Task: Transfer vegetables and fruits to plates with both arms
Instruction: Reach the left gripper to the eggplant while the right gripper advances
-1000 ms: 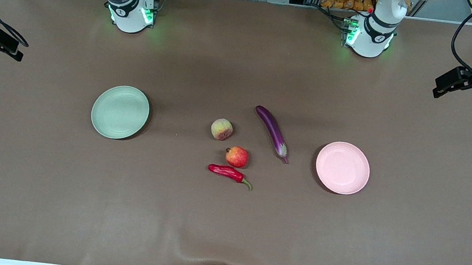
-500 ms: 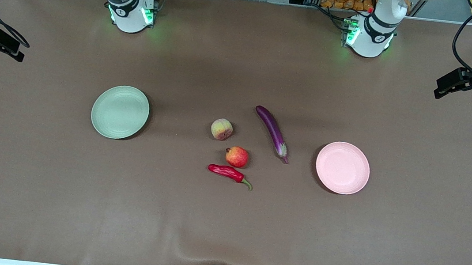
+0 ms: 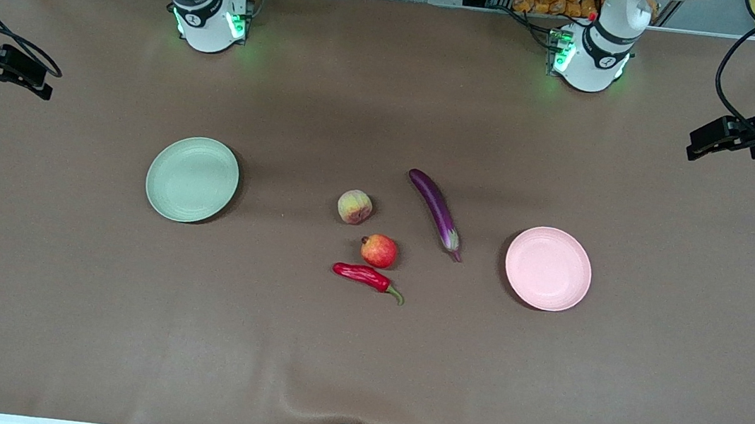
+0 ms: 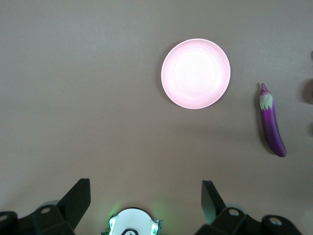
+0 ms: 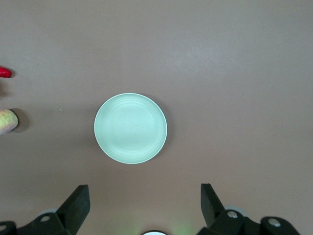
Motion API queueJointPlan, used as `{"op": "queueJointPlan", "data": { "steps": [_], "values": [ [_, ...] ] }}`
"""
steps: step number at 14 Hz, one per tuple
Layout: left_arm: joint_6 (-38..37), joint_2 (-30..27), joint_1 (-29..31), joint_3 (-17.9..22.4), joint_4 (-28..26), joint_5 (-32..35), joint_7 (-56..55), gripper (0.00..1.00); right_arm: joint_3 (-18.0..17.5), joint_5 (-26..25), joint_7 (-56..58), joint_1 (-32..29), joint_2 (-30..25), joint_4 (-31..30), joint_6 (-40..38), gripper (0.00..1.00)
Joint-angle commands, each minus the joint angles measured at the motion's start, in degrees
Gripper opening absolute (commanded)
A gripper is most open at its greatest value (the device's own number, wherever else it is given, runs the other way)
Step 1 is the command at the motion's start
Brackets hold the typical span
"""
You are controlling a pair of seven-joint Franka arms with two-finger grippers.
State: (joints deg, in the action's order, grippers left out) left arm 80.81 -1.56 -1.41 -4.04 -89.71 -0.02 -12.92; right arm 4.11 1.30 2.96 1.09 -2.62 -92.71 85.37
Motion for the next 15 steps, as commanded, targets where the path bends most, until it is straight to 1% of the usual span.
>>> {"op": "queueJointPlan", "data": {
  "steps": [1,3,5,7,9,10,11,13,14,15],
  "values": [
    [-0.65,-0.28,0.27,-0.09,-0.28,0.9,0.79,1.0,-0.07,0.2,-0.15,0.84,0.6,0.25,-0.47,1.0],
    [-0.39,-0.46,-0.25,-0.18,-1.68,0.9,-0.87,1.0,-0.07,1.33,-0.15,1.54,2.09,-0.01,-0.56,1.0],
    [1.71,-0.19,-0.35,-2.8,-3.61,0.99,-5.16,1.0,-0.07,2.56,-0.15,1.72,2.71,-0.8,-0.56,1.0],
    [8.54,-0.28,-0.26,-5.88,-9.66,0.9,-8.07,1.0,-0.07,3.53,-0.15,2.07,2.8,-1.24,-0.55,1.0],
    [18.8,-0.11,-0.43,-8.6,-17.3,0.81,-11.76,1.0,-0.07,3.71,-0.15,2.59,3.41,-1.51,-0.47,1.0],
    [24.43,0.42,-0.43,-10.88,-20.99,0.81,-14.56,1.0,-0.07,3.8,-0.23,2.95,4.11,-1.51,-0.21,1.0],
    [28.83,2.08,-0.43,-12.91,-23.03,0.81,-18.76,1.0,-0.07,4.58,-0.23,3.47,4.81,-1.42,0.06,1.0],
    [31.24,5.85,-0.61,-17.3,-22.62,0.73,-29.3,1.0,-0.07,7.04,-0.93,4.35,6.48,-1.33,1.81,1.0],
    [33.43,7.87,-0.78,-19.15,-22.52,0.81,-33.96,1.0,-0.07,7.23,-2.15,5.14,7.71,-1.42,3.12,1.0],
    [36.32,10.42,-1.22,-20.12,-22.78,0.9,-36.8,1.0,-0.07,7.4,-2.86,6.54,9.03,-1.51,4.7,1.0]
  ]
}}
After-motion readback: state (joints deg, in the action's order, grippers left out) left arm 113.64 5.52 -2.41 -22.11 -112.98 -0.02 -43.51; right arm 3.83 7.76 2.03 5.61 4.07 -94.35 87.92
